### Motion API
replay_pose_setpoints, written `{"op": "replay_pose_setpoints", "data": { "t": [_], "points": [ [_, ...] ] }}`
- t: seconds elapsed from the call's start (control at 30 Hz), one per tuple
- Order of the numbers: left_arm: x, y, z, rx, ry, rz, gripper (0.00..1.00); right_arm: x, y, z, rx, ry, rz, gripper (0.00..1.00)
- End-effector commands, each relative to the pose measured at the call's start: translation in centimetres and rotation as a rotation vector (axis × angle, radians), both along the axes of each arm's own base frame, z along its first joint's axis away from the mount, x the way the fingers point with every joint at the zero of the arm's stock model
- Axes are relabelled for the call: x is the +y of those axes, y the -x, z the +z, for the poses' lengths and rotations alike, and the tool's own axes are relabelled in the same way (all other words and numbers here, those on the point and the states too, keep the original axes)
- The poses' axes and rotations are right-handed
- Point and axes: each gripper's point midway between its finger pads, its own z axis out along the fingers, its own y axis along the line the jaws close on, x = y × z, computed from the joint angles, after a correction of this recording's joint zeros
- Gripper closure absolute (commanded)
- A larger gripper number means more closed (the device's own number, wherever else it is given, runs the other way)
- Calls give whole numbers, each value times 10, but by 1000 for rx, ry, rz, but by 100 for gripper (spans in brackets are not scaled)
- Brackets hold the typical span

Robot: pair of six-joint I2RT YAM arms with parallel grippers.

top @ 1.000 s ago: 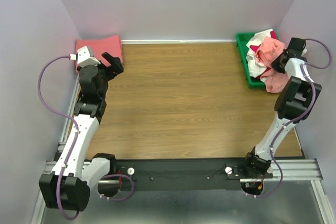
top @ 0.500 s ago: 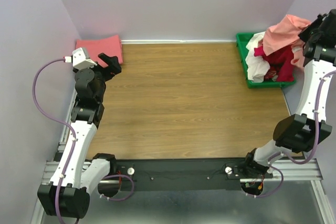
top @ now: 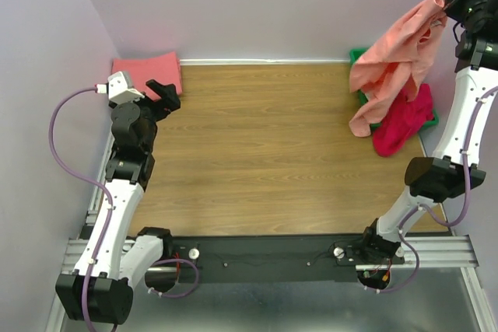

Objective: Fold and stack the t-shirts
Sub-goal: Grab the tshirt from the pile, then move the tshirt to the center of the board

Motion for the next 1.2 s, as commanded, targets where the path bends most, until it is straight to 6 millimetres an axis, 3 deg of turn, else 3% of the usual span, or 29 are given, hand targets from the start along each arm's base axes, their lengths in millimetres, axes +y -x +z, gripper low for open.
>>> {"op": "replay_pose_setpoints", "data": {
  "t": [0.0, 0.07, 0.17, 0.2, 0.27, 0.3, 0.37, 0.4, 0.47, 0.53, 0.57, 0.63, 0.67, 0.7, 0.77, 0.8, 0.83, 0.9, 0.97, 1.0, 1.07, 1.1, 1.13, 1.17],
  "points": [
    [1, 1, -6, 1, -1, -1, 1, 0, -12, -20, 38, -23, 27, 97],
    [0, -1, -8, 1, 5, -1, 2, 22, -18, -26, 51, -40, 114, 98],
    [-2, -4, -11, 10, 5, -11, 2, 83, -27, -23, 44, -3, 258, 98],
    [-3, -5, -13, 15, 4, -14, 2, 123, -28, -20, 37, 9, 328, 98],
    [-3, -6, -16, 24, 7, -17, 1, 166, -25, -14, 22, 44, 400, 98],
    [-4, -6, -18, 28, 6, -20, 2, 207, -20, -13, 17, 47, 477, 98],
    [-6, -5, -19, 33, 9, -31, 1, 243, -10, -3, -4, 27, 537, 98],
    [-6, -3, -20, 36, 9, -36, 2, 273, -2, 0, -10, 18, 595, 98],
    [-6, 1, -20, 35, 9, -37, 2, 299, 11, 15, -48, 13, 657, 98],
    [-5, 6, -18, 30, 13, -31, 2, 332, 27, 17, -57, 19, 763, 97],
    [-4, 8, -17, 27, 16, -28, 2, 337, 29, 13, -46, 17, 784, 97],
    [-4, 14, -14, 11, 31, -25, 1, 336, 33, 4, -21, 20, 786, 95],
    [-4, 17, -19, 28, 34, -26, 1, 331, 28, -10, 13, 30, 748, 92],
    [-4, 20, -21, 27, 42, -26, 2, 325, 24, -41, 89, 38, 716, 91],
    [-4, 23, -26, 36, 56, -22, 2, 308, 15, -84, 189, 51, 609, 87],
    [-4, 24, -29, 41, 63, -21, 1, 301, 10, -138, 308, 56, 565, 86],
    [-5, 24, -32, 48, 80, -27, 1, 290, 12, -154, 344, 58, 516, 85],
    [-7, 21, -43, 75, 81, -34, 2, 251, 3, -204, 455, 57, 345, 81],
    [-8, 19, -54, 108, 92, -31, 2, 220, 6, -276, 615, 17, 272, 80],
    [-10, 16, -65, 141, 97, -40, 1, 183, 3, -297, 653, -43, 187, 79],
    [-16, 10, -82, 180, 117, -61, 1, 150, 9, -356, 781, -81, 112, 69],
    [-23, 7, -86, 182, 123, -95, 2, 133, 11, -368, 807, -95, 71, 64],
    [-26, 4, -91, 187, 127, -110, 1, 131, 14, -378, 830, -90, 66, 59],
    [-29, -2, -105, 224, 133, -122, 2, 115, 20, -388, 854, -85, 7, 32]
  ]
}}
